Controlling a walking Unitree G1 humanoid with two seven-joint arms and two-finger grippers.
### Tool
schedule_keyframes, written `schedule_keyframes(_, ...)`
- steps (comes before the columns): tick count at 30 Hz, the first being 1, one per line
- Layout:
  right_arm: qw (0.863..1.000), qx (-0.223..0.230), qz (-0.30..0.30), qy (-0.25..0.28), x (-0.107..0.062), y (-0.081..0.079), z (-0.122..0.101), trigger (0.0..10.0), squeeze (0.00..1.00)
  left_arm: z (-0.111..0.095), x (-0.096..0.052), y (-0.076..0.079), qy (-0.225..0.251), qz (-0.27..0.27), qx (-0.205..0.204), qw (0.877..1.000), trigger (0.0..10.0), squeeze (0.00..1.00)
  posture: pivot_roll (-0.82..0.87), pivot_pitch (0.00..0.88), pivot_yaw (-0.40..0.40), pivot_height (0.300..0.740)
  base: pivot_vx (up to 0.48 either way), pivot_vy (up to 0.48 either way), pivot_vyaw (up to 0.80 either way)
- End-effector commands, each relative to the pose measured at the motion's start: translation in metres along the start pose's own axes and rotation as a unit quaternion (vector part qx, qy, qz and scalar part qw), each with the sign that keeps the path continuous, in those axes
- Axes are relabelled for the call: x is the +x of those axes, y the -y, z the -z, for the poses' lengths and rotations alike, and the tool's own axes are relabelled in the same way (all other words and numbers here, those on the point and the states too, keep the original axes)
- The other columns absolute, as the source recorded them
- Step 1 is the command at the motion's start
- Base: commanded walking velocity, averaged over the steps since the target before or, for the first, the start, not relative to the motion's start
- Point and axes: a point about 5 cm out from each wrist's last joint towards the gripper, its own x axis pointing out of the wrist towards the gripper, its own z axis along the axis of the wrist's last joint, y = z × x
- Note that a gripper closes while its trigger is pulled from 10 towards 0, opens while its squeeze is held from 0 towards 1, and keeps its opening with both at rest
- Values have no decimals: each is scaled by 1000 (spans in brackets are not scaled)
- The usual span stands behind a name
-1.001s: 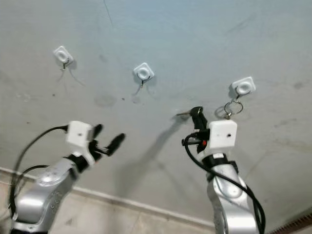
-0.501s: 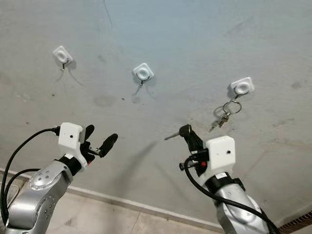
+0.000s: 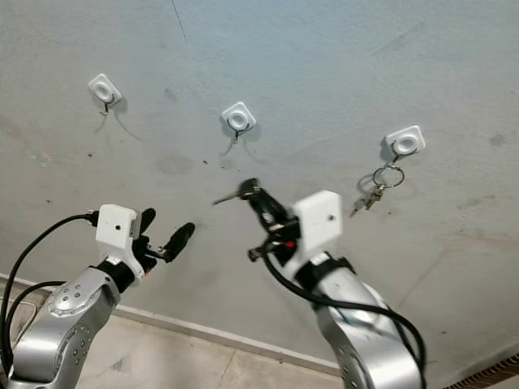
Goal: Hang keys on a hook
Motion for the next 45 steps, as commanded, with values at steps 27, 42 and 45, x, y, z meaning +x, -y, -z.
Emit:
schedule_keyframes(27, 994, 45, 38, 91, 66, 11, -16, 10000, 0, -9, -6, 3, 9, -10, 8, 1000, 10000, 0, 226, 0, -67, 740, 0, 0, 0)
schedule_keyframes(42, 992, 65, 75, 75, 57, 26, -2, 10000, 0, -37, 0, 23, 46, 77, 30, 995, 10000, 0, 221, 0, -66, 740, 0, 0, 0)
schedule_keyframes(45, 993, 65, 76, 69, 57, 25, 3, 10000, 0, -47, 1, 28, 59, 91, 32, 994, 10000, 0, 220, 0, -60, 740, 0, 0, 0)
